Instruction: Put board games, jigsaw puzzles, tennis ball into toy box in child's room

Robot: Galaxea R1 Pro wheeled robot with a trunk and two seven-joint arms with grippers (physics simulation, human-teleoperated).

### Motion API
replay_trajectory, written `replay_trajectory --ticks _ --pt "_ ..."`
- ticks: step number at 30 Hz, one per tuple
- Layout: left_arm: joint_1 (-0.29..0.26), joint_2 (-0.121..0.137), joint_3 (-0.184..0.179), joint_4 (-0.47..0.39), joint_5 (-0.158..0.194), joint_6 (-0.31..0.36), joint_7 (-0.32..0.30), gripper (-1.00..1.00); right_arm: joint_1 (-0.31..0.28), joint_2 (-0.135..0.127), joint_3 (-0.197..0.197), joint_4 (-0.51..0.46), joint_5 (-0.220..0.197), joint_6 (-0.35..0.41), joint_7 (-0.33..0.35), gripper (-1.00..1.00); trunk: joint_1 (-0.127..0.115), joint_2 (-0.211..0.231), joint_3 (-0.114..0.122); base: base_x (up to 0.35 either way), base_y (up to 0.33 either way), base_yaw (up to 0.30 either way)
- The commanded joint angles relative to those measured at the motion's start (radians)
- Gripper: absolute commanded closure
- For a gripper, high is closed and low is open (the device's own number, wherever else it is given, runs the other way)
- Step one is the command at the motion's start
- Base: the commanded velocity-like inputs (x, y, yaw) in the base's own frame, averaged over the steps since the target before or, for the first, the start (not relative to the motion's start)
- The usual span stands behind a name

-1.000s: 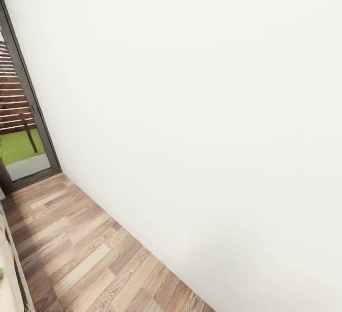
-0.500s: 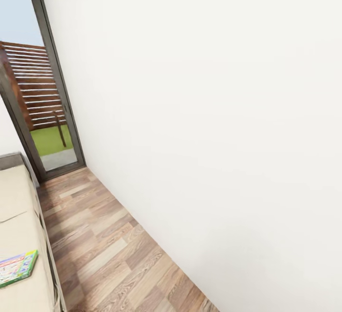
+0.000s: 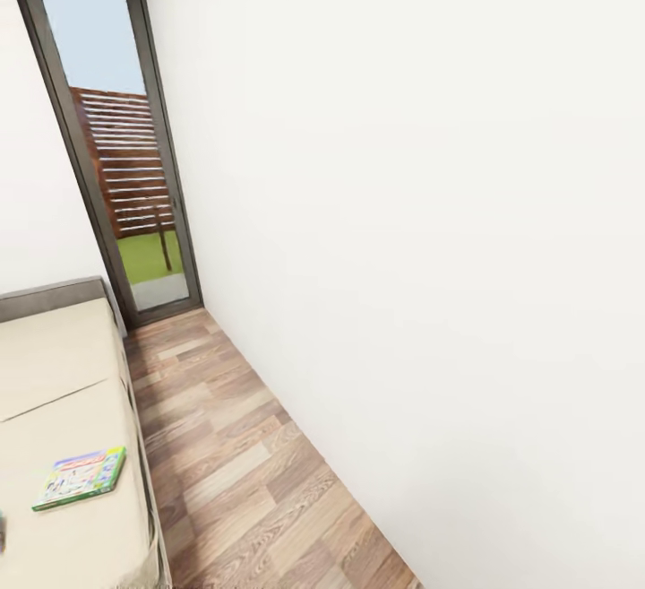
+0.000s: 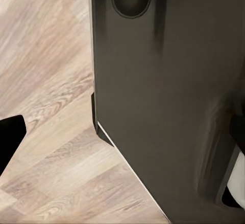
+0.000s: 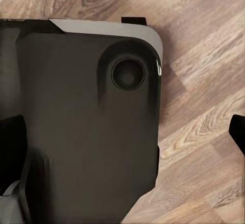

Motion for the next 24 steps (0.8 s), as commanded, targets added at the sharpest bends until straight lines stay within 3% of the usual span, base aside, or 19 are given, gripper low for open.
replay_trajectory --ticks 1,12,24 --pt "0.000 0.000 0.000 -0.001 0.001 0.001 -0.001 -1.00 0.000 0.000 0.000 0.000 0.000 0.000 0.000 -1.00 -0.004 0.007 0.002 0.000 0.000 0.279" --pt "0.000 0.000 0.009 -0.002 0.001 0.000 -0.001 -1.00 0.000 -0.002 0.001 -0.001 0.000 0.000 0.000 -1.00 -0.046 0.084 0.037 0.000 0.000 0.279" --pt "0.000 0.000 0.013 -0.006 0.001 -0.006 -0.002 -1.00 -0.001 -0.003 0.001 -0.001 0.000 0.000 0.000 -1.00 -0.046 0.084 0.037 0.000 0.000 0.280"
